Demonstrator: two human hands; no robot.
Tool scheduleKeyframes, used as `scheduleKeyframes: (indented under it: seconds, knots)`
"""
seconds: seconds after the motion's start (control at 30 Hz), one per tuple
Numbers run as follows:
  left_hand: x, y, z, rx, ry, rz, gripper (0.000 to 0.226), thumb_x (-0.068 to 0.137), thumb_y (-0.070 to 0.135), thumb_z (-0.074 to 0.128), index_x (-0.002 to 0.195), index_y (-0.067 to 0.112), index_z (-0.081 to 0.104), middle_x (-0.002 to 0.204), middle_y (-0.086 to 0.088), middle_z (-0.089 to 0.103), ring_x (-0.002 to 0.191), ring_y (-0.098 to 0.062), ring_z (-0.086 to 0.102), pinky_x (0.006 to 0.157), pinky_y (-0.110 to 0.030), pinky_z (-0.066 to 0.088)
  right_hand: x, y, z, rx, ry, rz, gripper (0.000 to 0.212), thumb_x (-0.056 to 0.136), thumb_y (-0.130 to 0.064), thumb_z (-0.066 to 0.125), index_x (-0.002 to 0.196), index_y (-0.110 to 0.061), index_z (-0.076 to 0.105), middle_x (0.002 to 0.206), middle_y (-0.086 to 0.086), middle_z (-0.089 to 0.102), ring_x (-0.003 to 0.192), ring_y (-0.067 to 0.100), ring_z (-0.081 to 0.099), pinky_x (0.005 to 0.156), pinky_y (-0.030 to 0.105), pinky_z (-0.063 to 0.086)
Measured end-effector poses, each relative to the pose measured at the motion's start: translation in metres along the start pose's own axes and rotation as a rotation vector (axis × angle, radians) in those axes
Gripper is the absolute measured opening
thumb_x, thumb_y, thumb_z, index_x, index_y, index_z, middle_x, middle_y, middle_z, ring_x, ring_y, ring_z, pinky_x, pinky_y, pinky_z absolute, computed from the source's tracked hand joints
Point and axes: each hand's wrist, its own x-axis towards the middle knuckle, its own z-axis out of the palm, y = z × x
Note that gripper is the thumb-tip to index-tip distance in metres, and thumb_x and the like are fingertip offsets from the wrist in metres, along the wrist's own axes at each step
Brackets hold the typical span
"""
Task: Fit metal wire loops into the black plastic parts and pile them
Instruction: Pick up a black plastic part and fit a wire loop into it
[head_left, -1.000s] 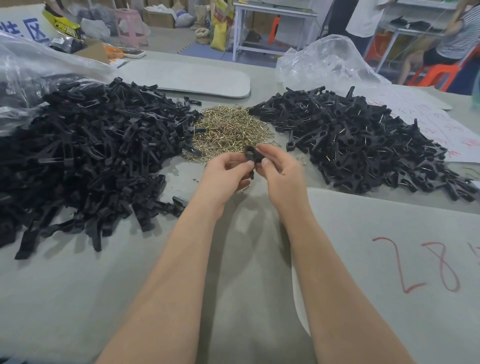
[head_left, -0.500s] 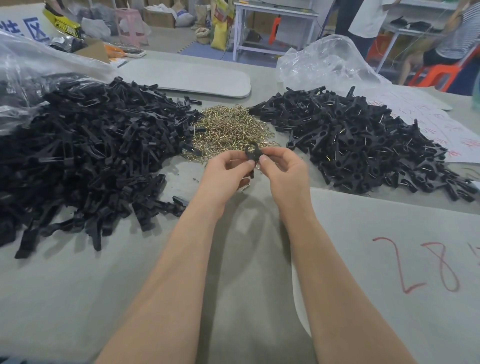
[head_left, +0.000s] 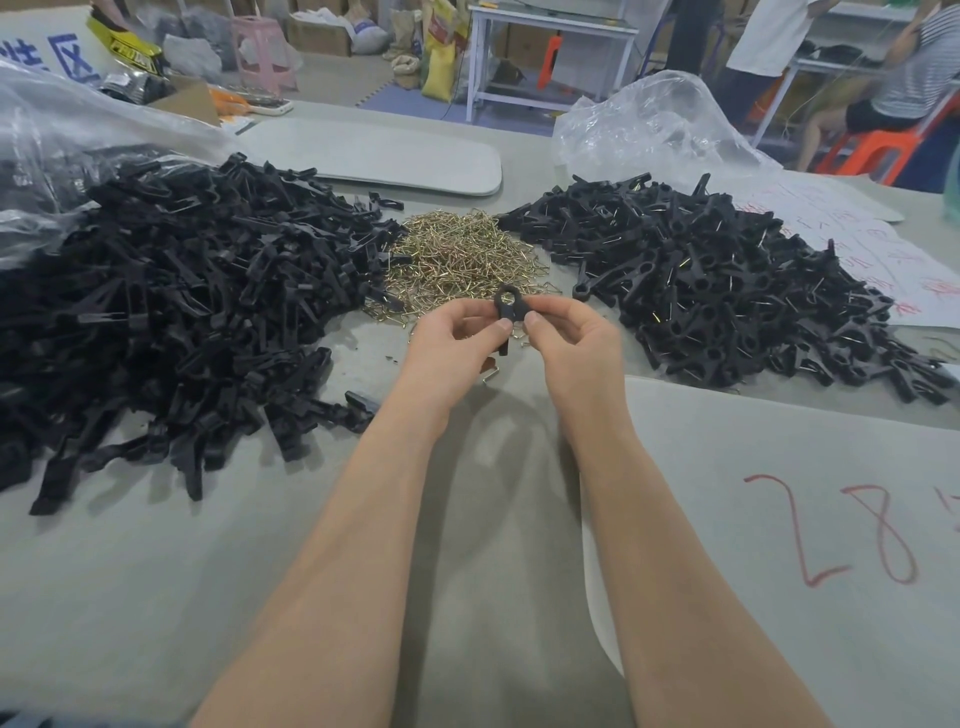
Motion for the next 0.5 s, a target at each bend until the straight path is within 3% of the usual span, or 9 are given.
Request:
scheduleKeyframes:
  seconds: [0.2, 0.37, 0.5]
  knots:
    - [0.0003, 0.0001, 0.0002, -0.001, -0.009, -0.005, 0.015, 0.089, 0.009, 0.063, 0.088, 0.024, 0.063, 0.078, 0.007, 0.066, 0.072, -0.004, 0.063, 0.073, -0.023, 0.053, 0.0009, -0.0006, -0.0006, 0.041, -0.004, 0.029, 0.019, 0.09, 0.002, 0.055, 0.104, -0.002, 0.066, 0.1, 0.012, 0.069, 0.087, 0.011, 0.063, 0.086, 0.022, 0.051]
    - [-0.0002, 0.0007, -0.0009, -0.017, -0.007, -0.002, 0.014, 0.089, 0.007, 0.063, 0.089, 0.021, 0.063, 0.074, 0.008, 0.066, 0.068, -0.002, 0.063, 0.068, -0.019, 0.053, -0.0005, -0.0006, 0.0007, 0.04, -0.025, 0.038, 0.019, 0.089, 0.003, 0.056, 0.106, 0.0, 0.065, 0.099, 0.013, 0.069, 0.085, 0.01, 0.063, 0.085, 0.021, 0.051]
    - [-0.0014, 0.0018, -0.0016, -0.04, -0.007, 0.006, 0.014, 0.089, 0.005, 0.062, 0.09, 0.019, 0.065, 0.076, 0.005, 0.068, 0.071, -0.005, 0.064, 0.071, -0.017, 0.054, -0.001, -0.0011, 0.0002, 0.055, -0.039, 0.04, 0.018, 0.089, 0.003, 0.056, 0.101, -0.005, 0.066, 0.092, 0.008, 0.068, 0.078, 0.003, 0.063, 0.079, 0.016, 0.051]
